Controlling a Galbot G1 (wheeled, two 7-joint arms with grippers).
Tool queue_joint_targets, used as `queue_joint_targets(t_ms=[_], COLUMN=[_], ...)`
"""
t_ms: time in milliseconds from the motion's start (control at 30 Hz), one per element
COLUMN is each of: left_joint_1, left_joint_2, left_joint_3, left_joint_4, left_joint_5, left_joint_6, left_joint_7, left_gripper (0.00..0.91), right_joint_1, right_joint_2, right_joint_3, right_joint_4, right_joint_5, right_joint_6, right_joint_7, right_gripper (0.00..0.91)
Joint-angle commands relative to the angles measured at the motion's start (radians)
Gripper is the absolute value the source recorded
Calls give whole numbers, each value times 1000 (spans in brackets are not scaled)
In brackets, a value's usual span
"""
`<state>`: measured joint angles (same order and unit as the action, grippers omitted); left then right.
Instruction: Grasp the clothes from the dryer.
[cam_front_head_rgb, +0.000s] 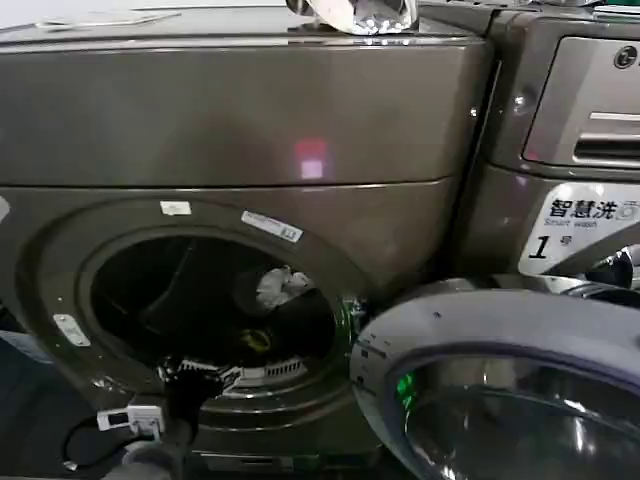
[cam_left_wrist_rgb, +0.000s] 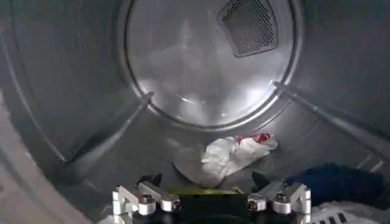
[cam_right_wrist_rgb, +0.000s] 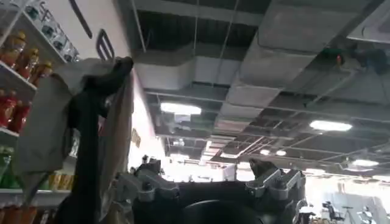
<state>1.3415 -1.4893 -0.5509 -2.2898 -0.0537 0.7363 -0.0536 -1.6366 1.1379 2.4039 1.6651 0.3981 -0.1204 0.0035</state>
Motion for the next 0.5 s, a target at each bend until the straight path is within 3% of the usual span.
queue_joint_targets(t_ms=[33, 367, 433, 500], left_joint_1=[-189, -257, -253, -237], left_joint_2=[23, 13, 19, 31], left_joint_3=[-10, -8, -12, -13], left_joint_4=[170, 268, 267, 259], left_joint_5=[16, 143, 353, 667], left_joint_6=[49, 49, 49, -34], left_joint_7=[51, 122, 279, 489], left_gripper=[907, 907, 907, 907], right_joint_1=[1, 19, 21, 19], right_joint_2=[1, 3, 3, 3], right_joint_3=[-6, -36, -38, -42], right_joint_4=[4, 5, 7, 10], right_joint_5=[-1, -22, -23, -25], right_joint_6=[4, 10, 9, 10], right_joint_7=[-1, -4, -6, -7], right_gripper=[907, 907, 907, 907])
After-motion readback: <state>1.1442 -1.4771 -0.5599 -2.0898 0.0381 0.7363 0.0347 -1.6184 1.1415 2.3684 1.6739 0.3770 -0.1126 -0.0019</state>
